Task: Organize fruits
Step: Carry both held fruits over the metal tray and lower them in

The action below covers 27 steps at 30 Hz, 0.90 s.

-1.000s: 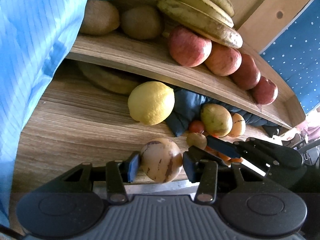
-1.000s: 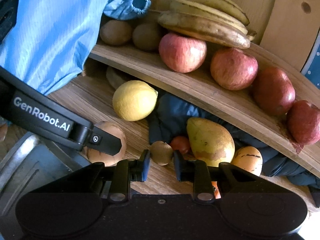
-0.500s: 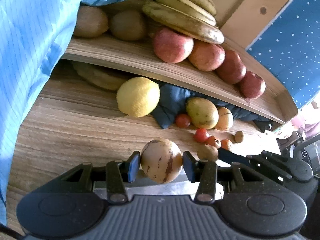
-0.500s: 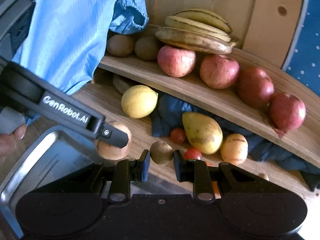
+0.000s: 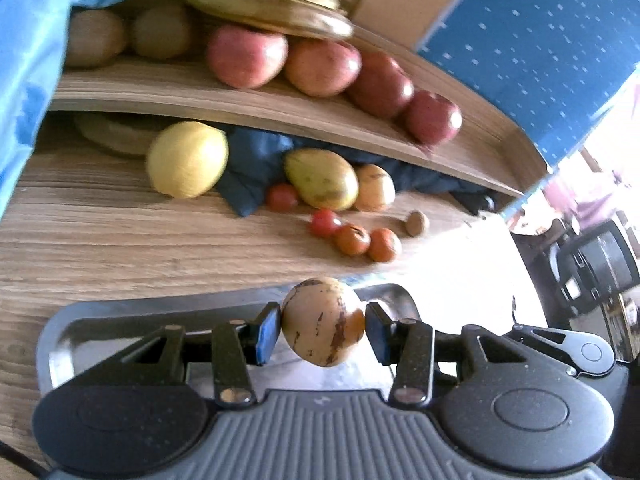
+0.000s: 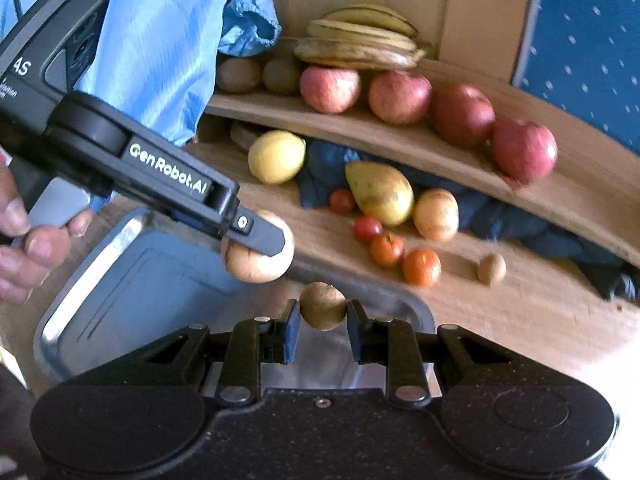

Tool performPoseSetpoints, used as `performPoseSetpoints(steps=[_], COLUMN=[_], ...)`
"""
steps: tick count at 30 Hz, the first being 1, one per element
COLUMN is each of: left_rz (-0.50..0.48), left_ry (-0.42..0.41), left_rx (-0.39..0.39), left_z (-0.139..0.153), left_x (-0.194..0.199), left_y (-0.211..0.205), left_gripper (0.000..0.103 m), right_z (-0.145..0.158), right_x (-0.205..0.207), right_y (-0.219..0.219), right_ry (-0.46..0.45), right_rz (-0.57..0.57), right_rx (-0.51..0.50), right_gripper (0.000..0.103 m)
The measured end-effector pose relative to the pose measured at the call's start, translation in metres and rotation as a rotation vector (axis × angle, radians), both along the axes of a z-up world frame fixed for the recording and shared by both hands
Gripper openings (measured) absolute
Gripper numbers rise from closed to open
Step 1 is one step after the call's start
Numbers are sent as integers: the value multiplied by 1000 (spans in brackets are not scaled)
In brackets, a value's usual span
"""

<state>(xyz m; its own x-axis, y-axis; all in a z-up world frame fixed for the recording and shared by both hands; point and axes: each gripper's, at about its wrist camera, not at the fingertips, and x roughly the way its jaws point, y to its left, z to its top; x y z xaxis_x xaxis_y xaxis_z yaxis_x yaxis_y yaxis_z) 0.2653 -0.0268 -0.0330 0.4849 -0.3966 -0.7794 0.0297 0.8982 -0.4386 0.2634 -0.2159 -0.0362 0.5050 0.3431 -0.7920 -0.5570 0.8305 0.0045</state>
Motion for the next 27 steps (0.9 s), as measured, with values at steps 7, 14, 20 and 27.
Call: performPoseSetpoints(steps=[7, 14, 20, 27], left_rz=[-135, -275, -382, -470], left_ry=[17, 46, 70, 104], left_rx=[-24, -31, -33, -24], left_z=[-4, -10, -11, -14], left_x=[-3, -15, -24, -34], left_y=[-19, -36, -48, -58], left_gripper=[50, 50, 50, 50], right_z=[4, 5, 4, 1], right_x=[-16, -32, -43, -52], right_y=[-23, -38, -50, -57], right_ry=[82, 144, 195, 236], right_rz=[15, 32, 42, 54], right_rx=[28, 31, 25, 15], right_gripper=[27, 27, 27, 27])
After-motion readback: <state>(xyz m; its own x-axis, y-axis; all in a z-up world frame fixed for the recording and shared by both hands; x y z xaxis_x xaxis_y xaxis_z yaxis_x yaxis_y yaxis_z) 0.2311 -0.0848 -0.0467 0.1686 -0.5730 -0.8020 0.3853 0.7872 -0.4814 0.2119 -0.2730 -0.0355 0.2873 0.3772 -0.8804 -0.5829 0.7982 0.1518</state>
